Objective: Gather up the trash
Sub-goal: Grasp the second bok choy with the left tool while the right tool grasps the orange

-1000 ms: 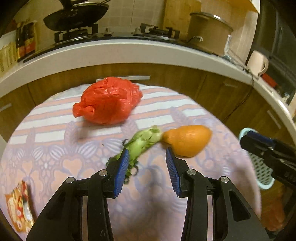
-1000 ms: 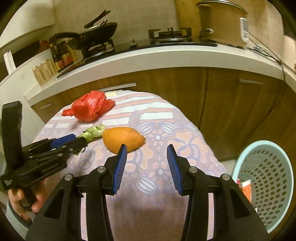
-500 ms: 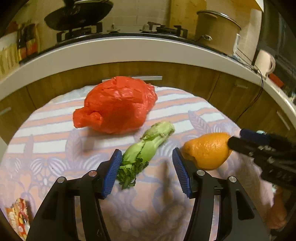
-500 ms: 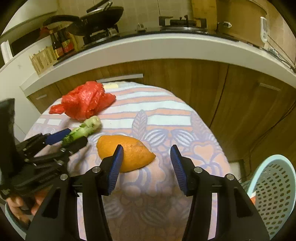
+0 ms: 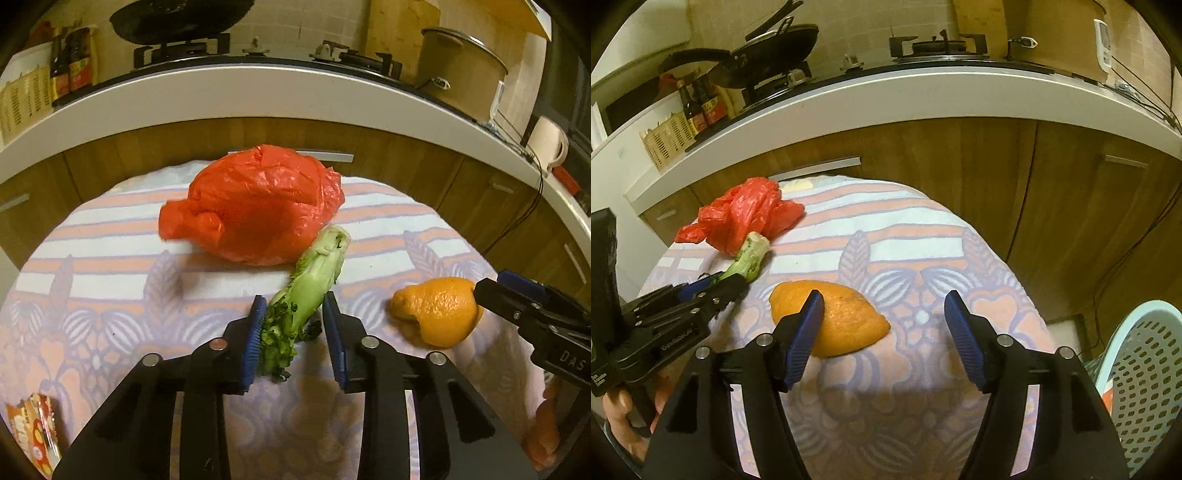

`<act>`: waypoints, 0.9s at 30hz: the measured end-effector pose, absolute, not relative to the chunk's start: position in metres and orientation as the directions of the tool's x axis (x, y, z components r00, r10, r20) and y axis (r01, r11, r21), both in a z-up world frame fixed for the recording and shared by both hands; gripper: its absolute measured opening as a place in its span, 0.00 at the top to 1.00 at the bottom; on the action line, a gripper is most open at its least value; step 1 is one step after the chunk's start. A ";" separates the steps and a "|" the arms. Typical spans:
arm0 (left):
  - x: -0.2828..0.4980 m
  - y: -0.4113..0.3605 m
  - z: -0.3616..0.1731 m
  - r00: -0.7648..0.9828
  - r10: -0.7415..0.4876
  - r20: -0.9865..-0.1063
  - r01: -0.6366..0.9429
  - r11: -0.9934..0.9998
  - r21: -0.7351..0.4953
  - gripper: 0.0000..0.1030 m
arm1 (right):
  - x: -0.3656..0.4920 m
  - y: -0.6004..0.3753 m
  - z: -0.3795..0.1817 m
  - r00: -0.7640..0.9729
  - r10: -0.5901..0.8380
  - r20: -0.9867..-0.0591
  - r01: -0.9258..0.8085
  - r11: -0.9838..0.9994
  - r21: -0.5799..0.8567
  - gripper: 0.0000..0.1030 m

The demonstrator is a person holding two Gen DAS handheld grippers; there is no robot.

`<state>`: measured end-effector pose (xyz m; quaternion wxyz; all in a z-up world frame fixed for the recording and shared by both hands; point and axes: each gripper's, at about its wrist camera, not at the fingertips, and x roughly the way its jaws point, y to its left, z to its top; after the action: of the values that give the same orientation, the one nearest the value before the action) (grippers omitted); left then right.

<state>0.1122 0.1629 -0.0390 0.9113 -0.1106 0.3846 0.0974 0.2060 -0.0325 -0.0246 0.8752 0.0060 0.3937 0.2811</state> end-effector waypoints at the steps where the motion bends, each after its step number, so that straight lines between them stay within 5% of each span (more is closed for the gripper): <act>1: 0.109 0.164 -0.038 0.691 0.085 -0.718 -0.263 0.955 -0.140 0.73 | 0.207 -0.033 -0.025 0.533 0.493 -0.688 -0.482 0.845 0.233 0.32; 7: 0.085 0.165 -0.020 0.719 0.028 -0.695 -0.252 0.941 -0.223 0.75 | 0.205 -0.026 -0.026 0.486 0.511 -0.709 -0.523 0.820 0.233 0.32; 12: 0.062 0.166 -0.010 0.744 0.015 -0.668 -0.263 0.925 -0.272 0.76 | 0.170 -0.003 -0.021 0.348 0.605 -0.716 -0.666 0.697 0.265 0.46; 16: 0.052 0.171 -0.012 0.763 0.022 -0.645 -0.273 0.917 -0.291 0.76 | 0.132 0.006 -0.008 0.317 0.661 -0.680 -0.755 0.610 0.240 0.48; 23: 0.053 0.179 -0.017 0.768 0.012 -0.640 -0.281 0.905 -0.320 0.76 | 0.178 -0.016 -0.006 0.495 0.511 -0.702 -0.588 0.793 0.162 0.48; 27: 0.053 0.177 -0.018 0.769 0.002 -0.639 -0.270 0.908 -0.322 0.76 | 0.200 -0.019 -0.022 0.416 0.558 -0.718 -0.576 0.773 0.267 0.48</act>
<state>0.0528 0.1768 -0.0179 0.9186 -0.2017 0.3317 0.0739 0.2005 -0.0186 -0.0224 0.8414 -0.0105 0.4223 0.3371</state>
